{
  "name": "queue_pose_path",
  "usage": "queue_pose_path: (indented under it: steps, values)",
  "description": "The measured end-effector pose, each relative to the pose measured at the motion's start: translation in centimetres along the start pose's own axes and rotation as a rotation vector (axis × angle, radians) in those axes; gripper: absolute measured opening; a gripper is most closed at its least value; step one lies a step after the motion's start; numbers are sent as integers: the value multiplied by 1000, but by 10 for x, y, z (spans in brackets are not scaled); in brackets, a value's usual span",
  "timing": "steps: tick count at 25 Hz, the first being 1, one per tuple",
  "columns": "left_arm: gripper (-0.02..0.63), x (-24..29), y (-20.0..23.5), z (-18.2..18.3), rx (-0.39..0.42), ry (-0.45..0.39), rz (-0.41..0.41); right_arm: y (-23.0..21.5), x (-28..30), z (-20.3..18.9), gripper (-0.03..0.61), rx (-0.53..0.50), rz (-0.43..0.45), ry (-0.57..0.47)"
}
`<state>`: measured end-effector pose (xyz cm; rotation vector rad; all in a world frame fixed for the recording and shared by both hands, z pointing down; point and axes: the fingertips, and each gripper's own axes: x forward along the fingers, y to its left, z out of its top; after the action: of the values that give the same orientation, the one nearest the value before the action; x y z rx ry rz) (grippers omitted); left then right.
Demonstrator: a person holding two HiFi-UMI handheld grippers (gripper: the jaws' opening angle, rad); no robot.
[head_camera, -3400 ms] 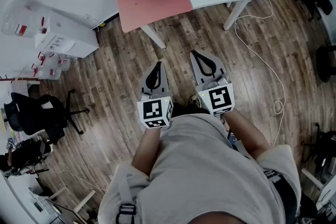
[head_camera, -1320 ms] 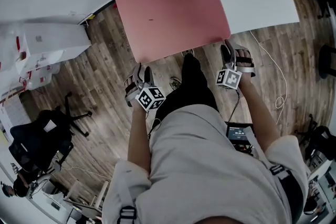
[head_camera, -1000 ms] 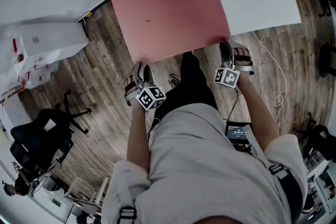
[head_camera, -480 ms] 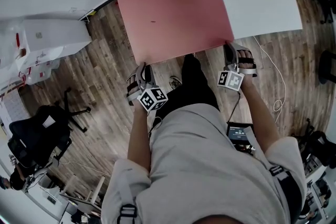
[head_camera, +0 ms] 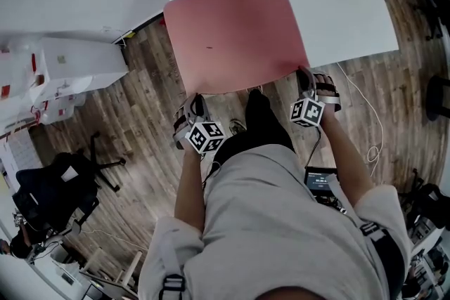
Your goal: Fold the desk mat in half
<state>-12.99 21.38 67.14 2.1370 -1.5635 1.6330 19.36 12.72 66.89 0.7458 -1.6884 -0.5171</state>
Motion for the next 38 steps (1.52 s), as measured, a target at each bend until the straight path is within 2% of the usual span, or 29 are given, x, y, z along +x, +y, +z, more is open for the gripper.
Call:
queue_pose_path:
  steps: [7, 11, 16, 20, 24, 27, 31, 38]
  values:
    - [41, 22, 13, 7, -51, 56, -45, -9, 13, 6, 54, 19, 73, 22]
    - [41, 42, 10, 2, -93, 92, -110, -14, 28, 12, 54, 19, 133, 40]
    - [38, 56, 7, 1, -199, 153, -201, -10, 46, 13, 51, 71, 261, 66]
    - [38, 58, 5, 3, -211, 194, -271, -10, 45, 12, 51, 110, 317, 64]
    - [38, 58, 3, 1, -207, 208, -301, -6, 43, 13, 51, 56, 308, 63]
    - [38, 59, 3, 0, -211, 208, -291, -4, 43, 14, 51, 34, 282, 60]
    - [38, 62, 7, 0, -178, 216, -285, -7, 45, 18, 51, 47, 278, 53]
    - [38, 60, 6, 3, -187, 218, -307, -10, 43, 15, 51, 49, 257, 42]
